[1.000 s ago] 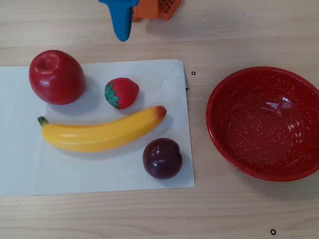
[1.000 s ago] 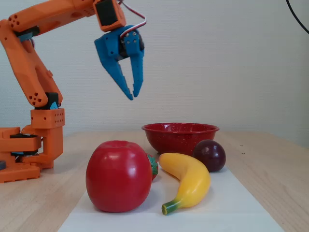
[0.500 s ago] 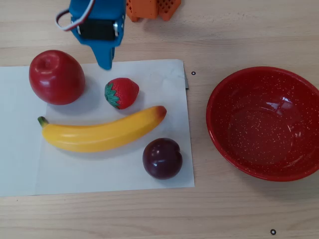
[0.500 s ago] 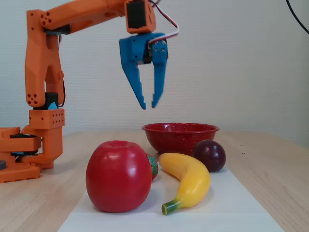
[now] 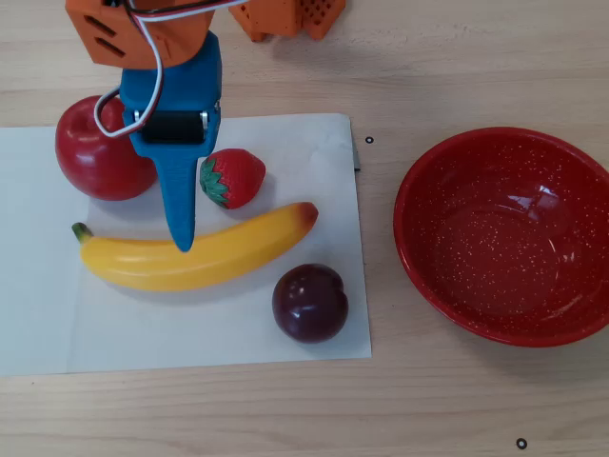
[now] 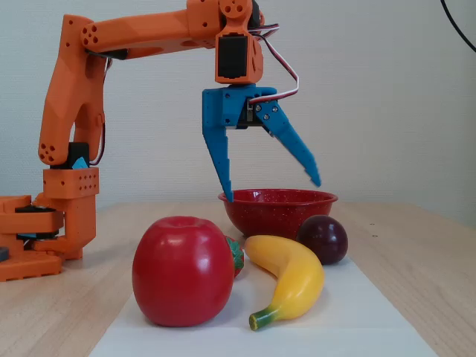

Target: Grasp the banana and put it in the red bowl

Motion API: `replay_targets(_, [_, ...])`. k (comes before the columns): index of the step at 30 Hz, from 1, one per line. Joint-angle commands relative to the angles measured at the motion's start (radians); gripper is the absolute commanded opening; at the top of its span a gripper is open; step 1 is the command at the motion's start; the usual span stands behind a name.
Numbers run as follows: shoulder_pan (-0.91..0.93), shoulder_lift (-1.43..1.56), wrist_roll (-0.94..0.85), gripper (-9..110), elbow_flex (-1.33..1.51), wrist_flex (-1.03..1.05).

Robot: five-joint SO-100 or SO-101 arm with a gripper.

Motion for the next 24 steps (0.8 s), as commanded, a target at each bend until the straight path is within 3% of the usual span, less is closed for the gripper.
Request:
replay_targets(1, [-0.031,0.018,0.041,61,-0.095,-0.044])
replay_targets(17, [-0.021,-0.141,0.043,74,-0.132,-0.163])
replay_targets(24, [-0.021,-0.196,0.055,74,-0.12,-0.224])
